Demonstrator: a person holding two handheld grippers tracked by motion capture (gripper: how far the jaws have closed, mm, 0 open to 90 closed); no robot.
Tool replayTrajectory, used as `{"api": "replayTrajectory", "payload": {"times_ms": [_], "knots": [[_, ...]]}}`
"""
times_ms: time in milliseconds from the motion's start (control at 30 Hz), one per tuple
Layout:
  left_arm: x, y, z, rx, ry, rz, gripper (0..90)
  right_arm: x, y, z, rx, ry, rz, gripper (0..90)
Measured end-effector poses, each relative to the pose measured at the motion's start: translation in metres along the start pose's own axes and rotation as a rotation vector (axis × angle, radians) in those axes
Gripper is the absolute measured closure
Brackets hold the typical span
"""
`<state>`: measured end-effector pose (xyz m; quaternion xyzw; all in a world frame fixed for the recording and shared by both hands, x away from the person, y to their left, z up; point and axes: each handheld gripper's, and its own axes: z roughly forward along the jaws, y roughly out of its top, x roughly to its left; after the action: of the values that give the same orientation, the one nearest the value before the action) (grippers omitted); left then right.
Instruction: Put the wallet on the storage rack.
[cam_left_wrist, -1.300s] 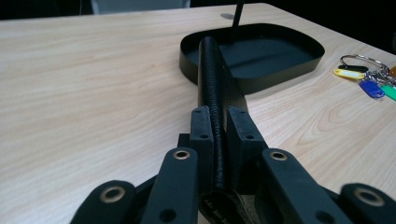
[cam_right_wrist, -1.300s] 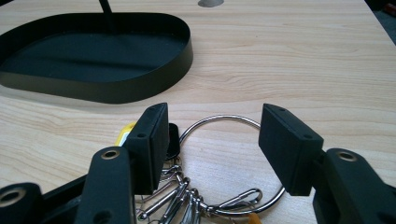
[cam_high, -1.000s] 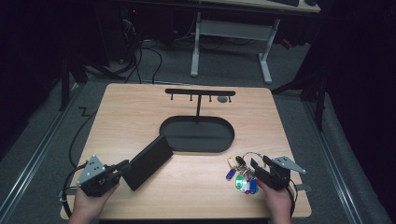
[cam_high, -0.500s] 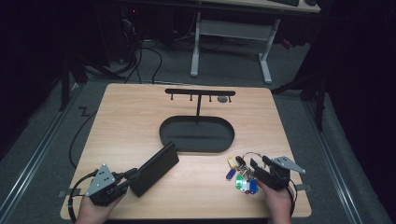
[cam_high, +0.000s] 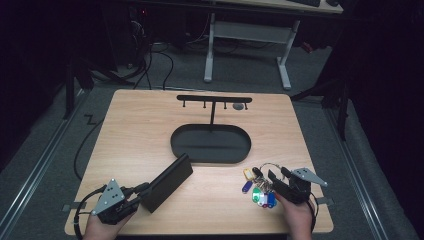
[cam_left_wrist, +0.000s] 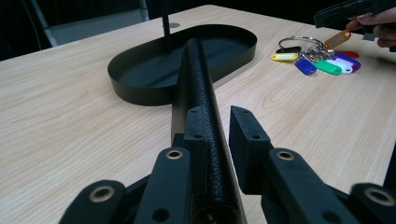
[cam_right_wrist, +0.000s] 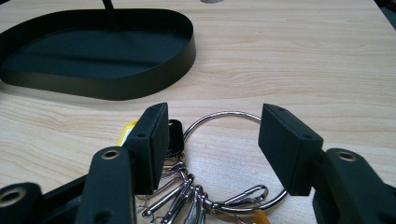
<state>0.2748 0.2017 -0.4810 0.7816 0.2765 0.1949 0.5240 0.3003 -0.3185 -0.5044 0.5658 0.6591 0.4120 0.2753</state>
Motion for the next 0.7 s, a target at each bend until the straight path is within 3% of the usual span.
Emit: {"api": "replayTrajectory", "payload": {"times_ms": [433,700], "knots": [[0.0008,0.0022,-0.0011,-0.027,0.003,-0.01,68.3,-0.0006,-0.0006,0.0022,0.008,0.002,-0.004,43.3],[0.0054,0.0023,-0.0031,-0.034,0.035,-0.052,52.2,-0.0009,0.0001,0.0,-0.001,-0.002,0.001,43.2]]}}
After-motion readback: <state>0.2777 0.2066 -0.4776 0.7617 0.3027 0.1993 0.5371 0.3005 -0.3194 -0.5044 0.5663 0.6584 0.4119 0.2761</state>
